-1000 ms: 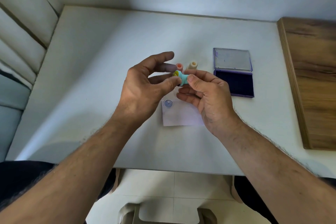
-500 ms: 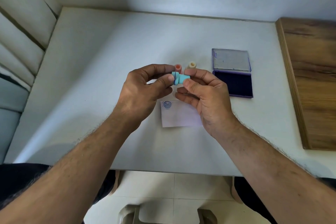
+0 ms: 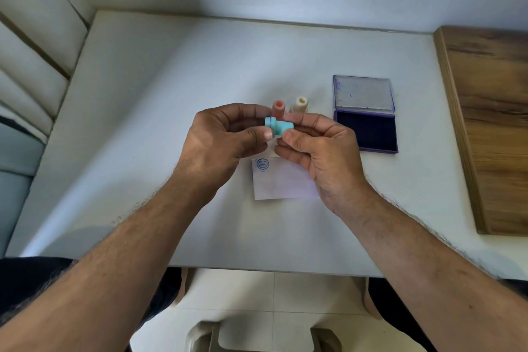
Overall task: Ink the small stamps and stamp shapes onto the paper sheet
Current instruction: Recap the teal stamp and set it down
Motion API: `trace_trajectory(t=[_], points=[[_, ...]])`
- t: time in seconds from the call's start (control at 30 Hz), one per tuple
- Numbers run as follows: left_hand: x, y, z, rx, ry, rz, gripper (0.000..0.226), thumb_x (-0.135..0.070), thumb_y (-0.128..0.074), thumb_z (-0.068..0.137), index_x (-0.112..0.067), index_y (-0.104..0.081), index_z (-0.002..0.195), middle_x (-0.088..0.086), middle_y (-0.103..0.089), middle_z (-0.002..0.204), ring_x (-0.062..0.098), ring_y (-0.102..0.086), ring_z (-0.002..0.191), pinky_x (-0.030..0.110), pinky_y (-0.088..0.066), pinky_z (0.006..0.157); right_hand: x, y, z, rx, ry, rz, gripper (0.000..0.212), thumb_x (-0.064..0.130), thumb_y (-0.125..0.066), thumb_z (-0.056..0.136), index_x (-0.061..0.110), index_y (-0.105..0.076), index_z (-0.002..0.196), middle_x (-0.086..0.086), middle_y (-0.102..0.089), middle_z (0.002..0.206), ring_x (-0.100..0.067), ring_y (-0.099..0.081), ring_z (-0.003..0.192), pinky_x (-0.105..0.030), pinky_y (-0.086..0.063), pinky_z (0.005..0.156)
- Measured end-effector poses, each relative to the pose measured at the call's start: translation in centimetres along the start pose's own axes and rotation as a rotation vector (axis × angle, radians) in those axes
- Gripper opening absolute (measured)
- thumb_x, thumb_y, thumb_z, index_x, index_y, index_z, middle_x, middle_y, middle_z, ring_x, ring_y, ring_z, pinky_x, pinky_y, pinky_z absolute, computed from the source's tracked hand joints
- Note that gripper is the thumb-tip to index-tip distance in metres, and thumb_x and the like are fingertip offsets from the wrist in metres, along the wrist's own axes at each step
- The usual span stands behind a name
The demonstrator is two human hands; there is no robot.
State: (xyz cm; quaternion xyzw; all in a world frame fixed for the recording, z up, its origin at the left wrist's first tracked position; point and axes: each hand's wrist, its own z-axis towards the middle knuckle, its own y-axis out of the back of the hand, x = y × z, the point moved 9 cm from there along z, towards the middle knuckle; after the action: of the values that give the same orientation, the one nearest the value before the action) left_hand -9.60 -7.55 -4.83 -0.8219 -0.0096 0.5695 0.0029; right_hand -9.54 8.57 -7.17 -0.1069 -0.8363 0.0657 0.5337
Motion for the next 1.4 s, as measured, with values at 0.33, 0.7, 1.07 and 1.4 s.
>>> trace_trajectory(t=[0.33,0.7,1.07,1.4], points=[[-0.8,0.1,-0.4,-0.035,-0.061,0.021,0.027,0.006,-0.073,0.079,-0.017,-0.074,0.094,-0.001,-0.078,0.086,0.013,-0.073,0.082,0.028,-0.059,0.077,-0.1,0.4,0.1,-0.026,-0.027,-0.010,0.012,0.008,-0.073,0.082,0.000,-0.074,0.091,-0.019,-0.075,0.083,-0.029,-0.074,0.078,-0.043,-0.060,0.076],[-1.7,-0.6,-0.8,-0.007,-0.130,0.109,0.026,0.004,-0.077,0.076,-0.018,-0.073,0.089,-0.008,-0.077,0.090,0.008,-0.073,0.087,0.023,-0.058,0.079,-0.1,0.4,0.3,-0.038,0.017,-0.140,0.027,0.033,-0.069,0.088,0.008,-0.072,0.080,-0.016,-0.068,0.067,-0.029,-0.070,0.069,-0.048,-0.060,0.077],[-2.4,-1.6,-1.8,-0.037,-0.289,0.598,0.032,-0.024,-0.072,0.078,-0.035,-0.073,0.109,-0.012,-0.070,0.095,0.001,-0.070,0.077,0.029,-0.059,0.074,0.6,-0.3,0.0,0.010,0.038,-0.166,0.030,0.032,-0.075,0.082,0.006,-0.066,0.071,-0.010,-0.070,0.064,-0.024,-0.072,0.067,-0.045,-0.061,0.075],[-1.4,1.7,-0.7,-0.306,-0.176,0.770,0.025,-0.037,-0.073,0.079,-0.041,-0.064,0.102,-0.024,-0.066,0.097,-0.006,-0.055,0.068,0.009,-0.037,0.058,0.7,0.0,-0.1,-0.050,0.093,-0.230,0.026,0.045,-0.065,0.087,0.020,-0.071,0.083,-0.007,-0.072,0.066,-0.034,-0.073,0.073,-0.042,-0.061,0.075]])
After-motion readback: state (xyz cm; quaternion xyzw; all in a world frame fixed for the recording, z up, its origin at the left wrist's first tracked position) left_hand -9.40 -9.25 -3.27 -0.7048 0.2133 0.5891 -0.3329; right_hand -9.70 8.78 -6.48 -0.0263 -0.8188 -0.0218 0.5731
